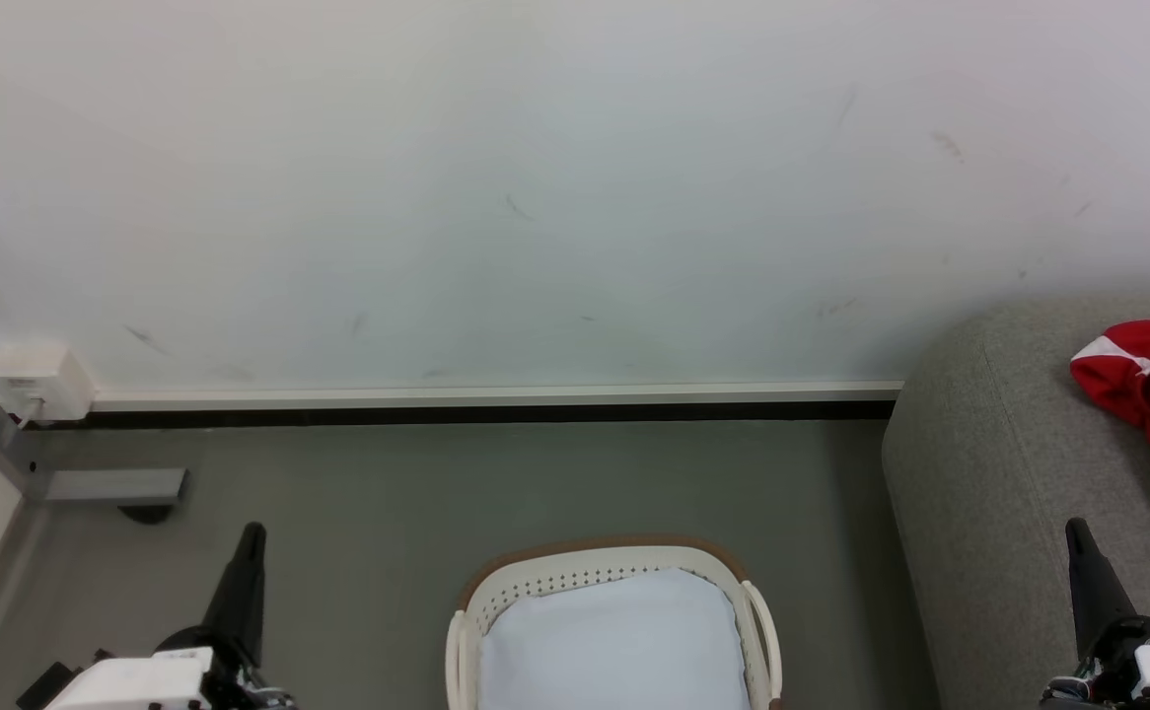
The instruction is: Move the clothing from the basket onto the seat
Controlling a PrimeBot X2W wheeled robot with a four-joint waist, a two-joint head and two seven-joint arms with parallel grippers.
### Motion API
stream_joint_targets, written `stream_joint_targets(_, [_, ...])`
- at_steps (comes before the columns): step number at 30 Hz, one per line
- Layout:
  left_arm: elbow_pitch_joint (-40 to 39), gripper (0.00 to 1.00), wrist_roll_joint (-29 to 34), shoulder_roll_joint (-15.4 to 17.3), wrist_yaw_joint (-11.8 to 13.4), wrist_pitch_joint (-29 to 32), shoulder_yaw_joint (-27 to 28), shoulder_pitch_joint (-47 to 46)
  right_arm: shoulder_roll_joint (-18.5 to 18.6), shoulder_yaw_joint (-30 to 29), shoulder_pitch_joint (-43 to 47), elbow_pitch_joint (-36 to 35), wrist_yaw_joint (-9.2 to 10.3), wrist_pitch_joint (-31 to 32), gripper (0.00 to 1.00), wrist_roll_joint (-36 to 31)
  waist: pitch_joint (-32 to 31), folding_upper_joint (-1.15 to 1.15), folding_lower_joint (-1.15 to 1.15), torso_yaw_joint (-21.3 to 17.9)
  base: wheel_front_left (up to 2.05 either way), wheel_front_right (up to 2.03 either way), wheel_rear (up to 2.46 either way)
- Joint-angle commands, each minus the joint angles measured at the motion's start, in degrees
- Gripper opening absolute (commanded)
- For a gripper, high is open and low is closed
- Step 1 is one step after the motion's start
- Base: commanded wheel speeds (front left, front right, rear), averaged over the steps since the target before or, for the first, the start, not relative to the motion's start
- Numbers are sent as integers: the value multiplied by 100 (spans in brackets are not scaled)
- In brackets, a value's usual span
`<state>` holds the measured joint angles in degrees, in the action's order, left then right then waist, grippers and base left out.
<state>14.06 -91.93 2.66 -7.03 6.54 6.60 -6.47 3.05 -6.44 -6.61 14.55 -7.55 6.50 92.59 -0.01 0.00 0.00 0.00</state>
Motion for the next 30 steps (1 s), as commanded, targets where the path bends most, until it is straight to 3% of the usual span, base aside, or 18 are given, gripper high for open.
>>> stream_joint_targets(1, [-21,0,-72,40,-14,32,13,-39,-9,-26,-26,-26,12,8,0,-16,0,0,0,0,0,0,0])
stream_joint_targets(30, [-21,0,-72,41,-14,31,13,-39,-11,-28,-26,-26,12,12,0,-21,0,0,0,0,0,0,0])
